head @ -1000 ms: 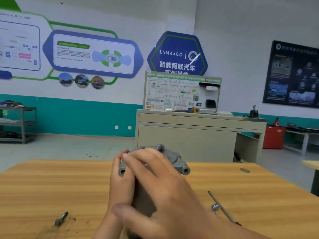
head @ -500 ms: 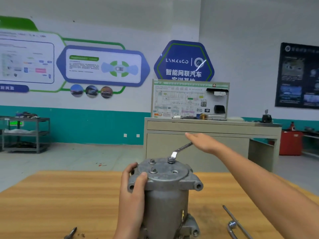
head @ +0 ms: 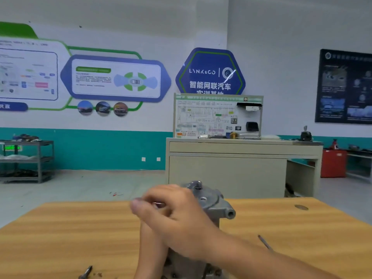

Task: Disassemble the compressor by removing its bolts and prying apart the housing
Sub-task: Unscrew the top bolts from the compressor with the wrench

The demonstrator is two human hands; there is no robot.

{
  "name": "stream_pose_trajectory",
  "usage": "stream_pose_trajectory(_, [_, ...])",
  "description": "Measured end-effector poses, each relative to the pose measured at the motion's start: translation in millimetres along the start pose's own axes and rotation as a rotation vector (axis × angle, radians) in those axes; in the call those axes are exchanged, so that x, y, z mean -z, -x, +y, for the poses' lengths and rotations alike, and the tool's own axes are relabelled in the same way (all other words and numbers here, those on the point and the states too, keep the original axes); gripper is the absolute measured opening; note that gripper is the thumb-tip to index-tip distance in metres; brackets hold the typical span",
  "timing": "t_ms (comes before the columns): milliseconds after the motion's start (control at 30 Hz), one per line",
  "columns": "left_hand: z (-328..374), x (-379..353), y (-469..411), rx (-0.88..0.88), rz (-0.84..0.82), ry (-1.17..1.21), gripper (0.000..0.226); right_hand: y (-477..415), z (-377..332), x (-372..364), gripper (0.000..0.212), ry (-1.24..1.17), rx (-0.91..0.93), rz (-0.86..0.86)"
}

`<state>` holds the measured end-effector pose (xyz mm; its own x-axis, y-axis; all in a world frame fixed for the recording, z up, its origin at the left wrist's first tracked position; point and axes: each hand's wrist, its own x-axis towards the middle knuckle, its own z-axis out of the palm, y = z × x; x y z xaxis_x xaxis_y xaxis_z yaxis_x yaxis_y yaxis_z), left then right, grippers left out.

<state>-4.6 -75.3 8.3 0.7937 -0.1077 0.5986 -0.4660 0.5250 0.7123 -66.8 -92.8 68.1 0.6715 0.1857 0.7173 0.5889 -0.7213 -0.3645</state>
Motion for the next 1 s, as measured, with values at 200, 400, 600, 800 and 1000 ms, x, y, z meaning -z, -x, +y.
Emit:
stream_pose_trajectory(200, [-17.8,23.6,-5.0,0.147,0.082,-0.090,0.022,80.9,78.6,100.4,0.022,0.153,-0.312,0.880])
stream_pose_trajectory(400, [-11.6,19.2,-2.6,0.180,0.107,-0.077,0.021,-20.3,191.1,132.0,0.041,0.535,-0.870,0.221])
stream_pose_trajectory(600, [-9.3,15.9,-4.7,0.193,0.125,-0.014,0.023,-121.0,159.3,24.6,0.053,0.751,-0.723,-0.377])
stream_pose_trajectory(800, [-17.4,23.2,-11.1,0.200,0.174,-0.063,0.028,-92.1,24.4,-28.2,0.070,0.712,-0.228,-0.450])
stream_pose_trajectory(1000, [-7.2,3.0,-5.0,0.065,0.029,0.008,0.019,33.5,-0.3,39.0,0.034,0.171,0.078,0.163])
